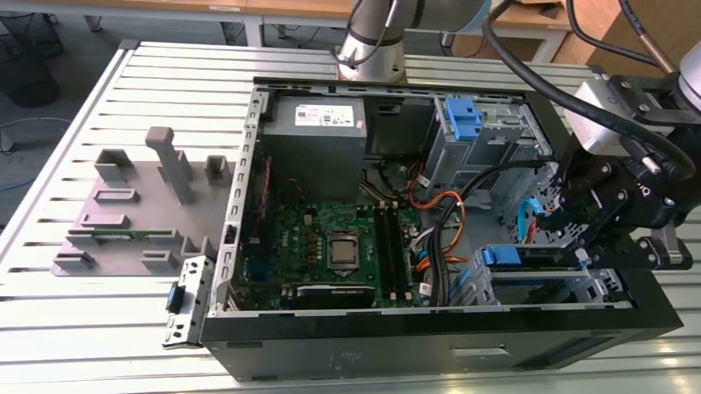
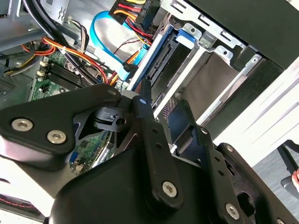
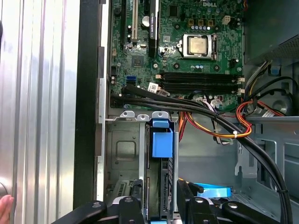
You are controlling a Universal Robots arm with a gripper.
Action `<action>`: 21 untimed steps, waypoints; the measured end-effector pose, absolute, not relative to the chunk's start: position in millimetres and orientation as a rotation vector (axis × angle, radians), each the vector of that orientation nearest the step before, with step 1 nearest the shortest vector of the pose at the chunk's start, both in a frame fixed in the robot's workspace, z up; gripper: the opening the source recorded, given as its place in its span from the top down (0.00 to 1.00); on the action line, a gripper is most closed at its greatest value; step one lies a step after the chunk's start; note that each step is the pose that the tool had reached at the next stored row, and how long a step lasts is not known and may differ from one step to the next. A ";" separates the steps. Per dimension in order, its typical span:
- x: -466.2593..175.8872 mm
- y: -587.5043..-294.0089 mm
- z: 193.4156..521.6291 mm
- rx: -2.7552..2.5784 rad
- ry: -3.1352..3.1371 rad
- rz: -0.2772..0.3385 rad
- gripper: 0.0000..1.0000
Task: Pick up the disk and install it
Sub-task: 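Insert the first disk wire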
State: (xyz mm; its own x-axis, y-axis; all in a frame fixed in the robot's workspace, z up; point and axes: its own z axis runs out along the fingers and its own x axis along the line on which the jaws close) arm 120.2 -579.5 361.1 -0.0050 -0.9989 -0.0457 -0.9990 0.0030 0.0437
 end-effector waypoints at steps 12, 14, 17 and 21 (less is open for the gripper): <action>120.2 -579.5 367.8 -2.215 2.224 0.099 0.58; 120.2 -579.5 370.5 -2.215 2.224 0.099 0.58; 120.2 -579.5 372.3 -2.215 2.224 0.100 0.58; 120.2 -579.5 372.9 -2.215 2.224 0.099 0.58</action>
